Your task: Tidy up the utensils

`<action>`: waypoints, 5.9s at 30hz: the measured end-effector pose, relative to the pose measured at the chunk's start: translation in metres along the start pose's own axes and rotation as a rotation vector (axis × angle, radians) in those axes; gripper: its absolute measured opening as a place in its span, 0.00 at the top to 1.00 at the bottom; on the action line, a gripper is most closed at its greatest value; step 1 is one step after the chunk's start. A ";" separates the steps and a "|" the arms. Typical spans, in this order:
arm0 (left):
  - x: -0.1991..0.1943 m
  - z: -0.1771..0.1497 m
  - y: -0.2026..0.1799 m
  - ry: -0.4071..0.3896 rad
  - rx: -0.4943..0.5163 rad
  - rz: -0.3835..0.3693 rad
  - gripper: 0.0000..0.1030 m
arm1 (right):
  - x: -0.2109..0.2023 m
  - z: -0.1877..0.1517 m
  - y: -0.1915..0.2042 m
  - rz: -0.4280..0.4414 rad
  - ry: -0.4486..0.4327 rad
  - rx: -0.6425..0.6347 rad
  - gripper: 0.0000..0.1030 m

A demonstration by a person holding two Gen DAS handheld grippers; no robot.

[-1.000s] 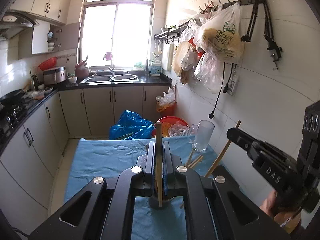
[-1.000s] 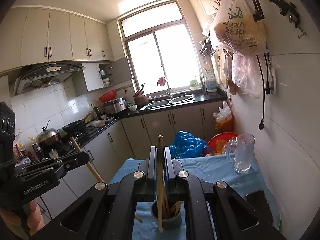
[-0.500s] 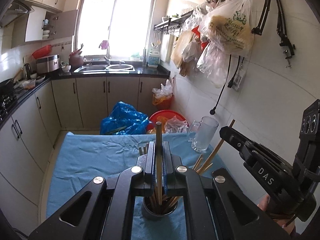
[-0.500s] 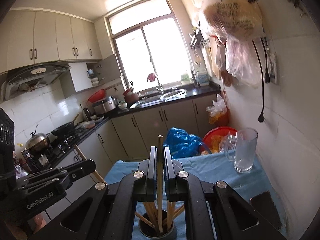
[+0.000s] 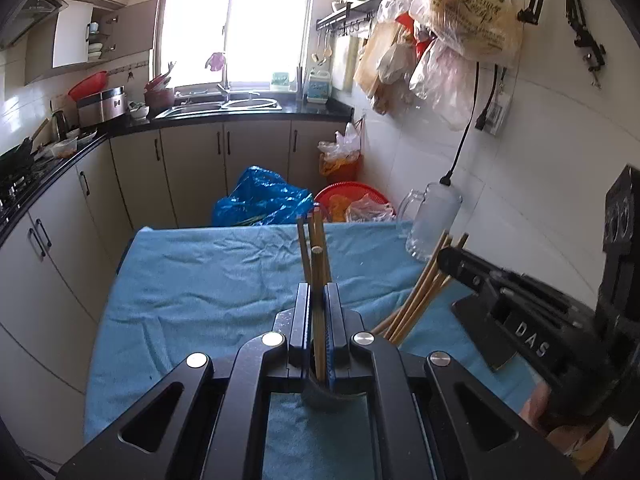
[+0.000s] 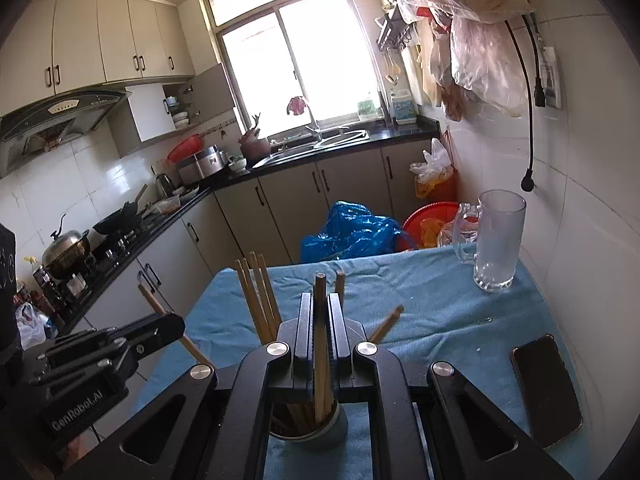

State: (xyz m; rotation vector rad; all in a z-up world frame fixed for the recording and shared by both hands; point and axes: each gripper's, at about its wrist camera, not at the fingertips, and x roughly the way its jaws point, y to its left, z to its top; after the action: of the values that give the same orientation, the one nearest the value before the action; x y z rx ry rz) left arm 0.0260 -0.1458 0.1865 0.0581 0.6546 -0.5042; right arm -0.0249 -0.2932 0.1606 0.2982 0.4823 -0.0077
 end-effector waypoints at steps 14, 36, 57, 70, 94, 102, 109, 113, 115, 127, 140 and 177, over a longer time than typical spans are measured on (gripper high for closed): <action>0.000 -0.018 0.002 0.019 0.019 0.040 0.94 | 0.005 -0.007 -0.001 -0.003 0.028 -0.005 0.94; -0.007 -0.026 -0.009 0.000 0.053 0.077 0.93 | 0.003 -0.002 -0.002 0.024 0.020 0.017 0.94; -0.006 -0.030 -0.012 0.002 0.069 0.088 0.92 | 0.011 -0.004 0.004 0.043 0.055 0.016 0.92; -0.007 -0.034 -0.010 -0.001 0.057 0.089 0.81 | 0.002 0.000 0.003 0.049 0.022 0.032 0.60; -0.103 -0.063 -0.014 -0.144 0.004 0.182 0.25 | -0.106 -0.017 -0.009 -0.008 -0.097 0.071 0.32; -0.156 -0.093 -0.008 -0.301 -0.075 0.277 0.00 | -0.137 -0.057 -0.013 -0.062 -0.081 0.078 0.29; -0.196 -0.120 -0.025 -0.385 -0.060 0.468 0.00 | -0.163 -0.099 -0.008 -0.117 -0.089 0.075 0.25; -0.209 -0.139 -0.038 -0.422 -0.045 0.512 0.00 | -0.173 -0.120 -0.010 -0.171 -0.106 0.093 0.22; -0.211 -0.145 -0.041 -0.423 -0.049 0.496 0.00 | -0.180 -0.132 -0.010 -0.216 -0.133 0.104 0.19; -0.172 -0.160 -0.042 -0.265 -0.065 0.472 0.00 | -0.174 -0.156 0.004 -0.329 -0.125 -0.024 0.15; -0.140 -0.170 -0.033 -0.128 -0.087 0.438 0.00 | -0.155 -0.163 0.002 -0.339 -0.067 -0.037 0.13; -0.125 -0.173 -0.019 -0.042 -0.131 0.379 0.00 | -0.139 -0.169 0.008 -0.319 -0.010 -0.020 0.12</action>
State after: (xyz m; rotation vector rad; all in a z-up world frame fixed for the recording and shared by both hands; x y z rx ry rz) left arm -0.1658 -0.0732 0.1252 0.0463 0.6160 -0.0966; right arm -0.2250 -0.2459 0.0840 0.1991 0.5156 -0.3145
